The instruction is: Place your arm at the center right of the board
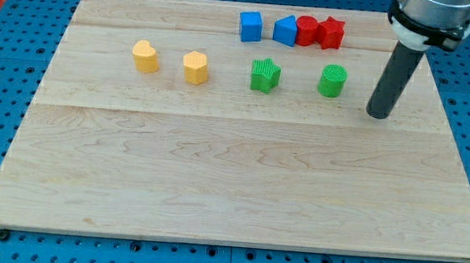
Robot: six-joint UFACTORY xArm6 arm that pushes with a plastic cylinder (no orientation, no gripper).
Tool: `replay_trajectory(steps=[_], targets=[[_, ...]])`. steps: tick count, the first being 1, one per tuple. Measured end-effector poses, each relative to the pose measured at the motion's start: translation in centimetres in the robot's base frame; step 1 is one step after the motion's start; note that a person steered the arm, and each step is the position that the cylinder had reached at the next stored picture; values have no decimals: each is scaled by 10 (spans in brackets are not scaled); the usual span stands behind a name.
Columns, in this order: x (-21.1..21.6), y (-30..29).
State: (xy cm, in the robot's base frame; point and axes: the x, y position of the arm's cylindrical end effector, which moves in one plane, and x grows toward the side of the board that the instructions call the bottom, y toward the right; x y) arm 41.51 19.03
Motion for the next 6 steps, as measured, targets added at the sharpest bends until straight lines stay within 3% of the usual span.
replay_trajectory(steps=[4, 6], targets=[[-8, 34], [-37, 46]])
